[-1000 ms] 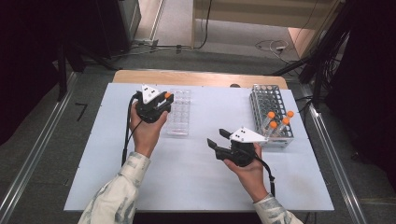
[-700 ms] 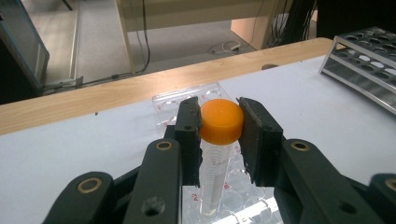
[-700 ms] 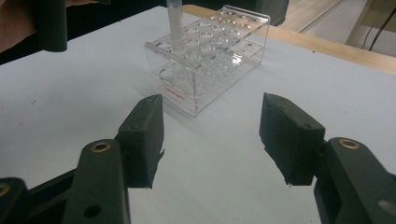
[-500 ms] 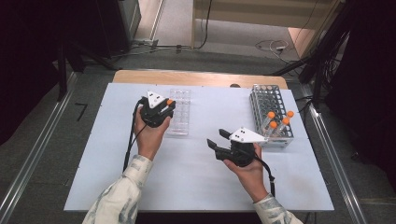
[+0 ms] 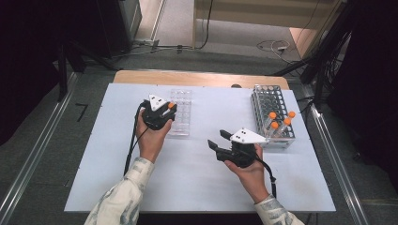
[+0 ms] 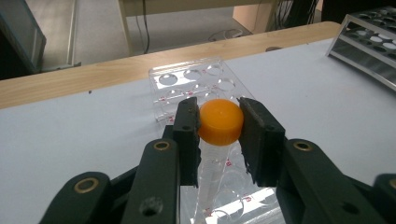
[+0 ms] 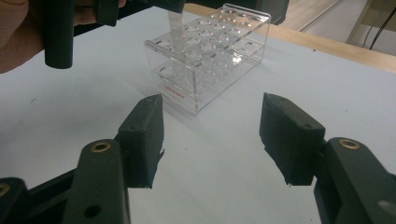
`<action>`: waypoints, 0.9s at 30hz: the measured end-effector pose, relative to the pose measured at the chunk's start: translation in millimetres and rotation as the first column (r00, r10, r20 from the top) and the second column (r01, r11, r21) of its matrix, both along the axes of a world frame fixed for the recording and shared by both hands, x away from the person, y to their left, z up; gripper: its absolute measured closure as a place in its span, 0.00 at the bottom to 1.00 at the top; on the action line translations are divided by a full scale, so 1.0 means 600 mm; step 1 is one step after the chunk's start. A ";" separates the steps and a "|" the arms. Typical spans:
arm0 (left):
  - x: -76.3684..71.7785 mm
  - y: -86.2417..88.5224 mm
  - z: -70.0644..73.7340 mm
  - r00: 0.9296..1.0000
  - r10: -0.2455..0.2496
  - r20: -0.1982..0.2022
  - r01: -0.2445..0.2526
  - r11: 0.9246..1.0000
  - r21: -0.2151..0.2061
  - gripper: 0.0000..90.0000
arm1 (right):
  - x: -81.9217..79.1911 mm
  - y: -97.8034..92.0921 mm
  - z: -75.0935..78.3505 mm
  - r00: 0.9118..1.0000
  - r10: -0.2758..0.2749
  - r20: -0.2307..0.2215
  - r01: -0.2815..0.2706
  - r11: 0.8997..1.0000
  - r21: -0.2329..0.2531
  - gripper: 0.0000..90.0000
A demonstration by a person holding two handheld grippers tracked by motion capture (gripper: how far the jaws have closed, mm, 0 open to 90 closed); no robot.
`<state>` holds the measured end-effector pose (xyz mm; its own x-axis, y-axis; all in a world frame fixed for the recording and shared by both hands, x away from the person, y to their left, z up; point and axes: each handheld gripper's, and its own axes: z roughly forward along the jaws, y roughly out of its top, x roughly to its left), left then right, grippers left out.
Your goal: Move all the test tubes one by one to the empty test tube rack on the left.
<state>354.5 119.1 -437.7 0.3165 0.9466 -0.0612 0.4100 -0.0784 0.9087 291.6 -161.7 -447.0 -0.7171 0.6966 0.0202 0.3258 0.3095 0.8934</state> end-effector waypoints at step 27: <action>-0.086 0.013 0.005 0.998 -0.069 0.010 0.069 0.987 -0.145 0.17 | -0.006 -0.061 0.011 0.996 -0.087 0.010 0.087 0.996 0.017 0.42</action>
